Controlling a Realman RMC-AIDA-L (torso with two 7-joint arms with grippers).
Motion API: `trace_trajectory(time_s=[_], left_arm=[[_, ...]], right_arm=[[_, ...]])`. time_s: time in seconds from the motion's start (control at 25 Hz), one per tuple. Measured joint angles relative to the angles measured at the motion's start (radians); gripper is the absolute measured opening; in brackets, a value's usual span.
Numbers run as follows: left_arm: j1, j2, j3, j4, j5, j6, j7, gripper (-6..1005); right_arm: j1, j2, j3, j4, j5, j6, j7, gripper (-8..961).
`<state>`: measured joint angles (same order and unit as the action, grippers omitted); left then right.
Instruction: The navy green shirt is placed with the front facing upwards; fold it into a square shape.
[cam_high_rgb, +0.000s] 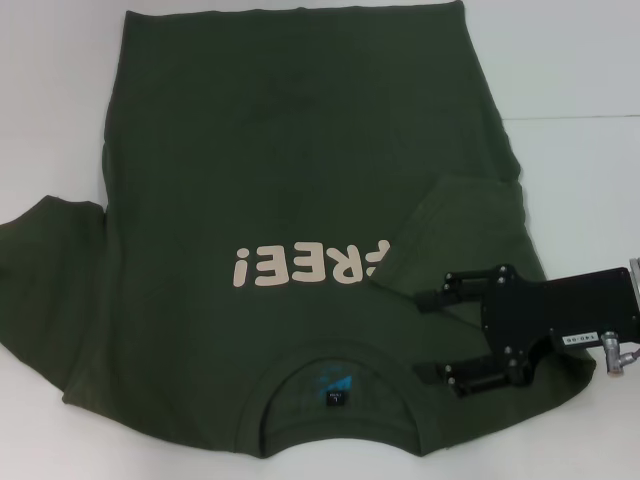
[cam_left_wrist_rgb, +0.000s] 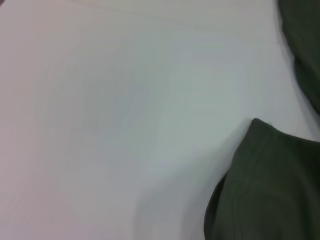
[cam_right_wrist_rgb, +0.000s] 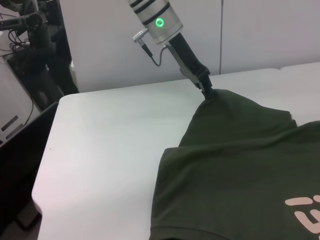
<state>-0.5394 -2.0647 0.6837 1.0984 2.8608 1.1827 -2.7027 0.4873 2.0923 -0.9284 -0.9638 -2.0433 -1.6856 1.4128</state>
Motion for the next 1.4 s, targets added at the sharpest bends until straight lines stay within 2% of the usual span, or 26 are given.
trace_trajectory(time_s=[0.88,1.12,1.4], left_arm=[[0.006,-0.006,-0.018,0.021,-0.003,-0.017,0.019,39],[-0.016,-0.031,-0.016,0.064,-0.054,0.046,0.019,39],[-0.033,-0.07,-0.013,0.12,-0.26,0.14,0.03,39]], right_arm=[[0.005,0.0,-0.003,0.029,0.0,0.025,-0.011,835],[0.005,0.0,-0.003,0.029,0.0,0.03,-0.011,834],[0.006,0.0,0.0,0.039,0.0,0.032,-0.011,834]])
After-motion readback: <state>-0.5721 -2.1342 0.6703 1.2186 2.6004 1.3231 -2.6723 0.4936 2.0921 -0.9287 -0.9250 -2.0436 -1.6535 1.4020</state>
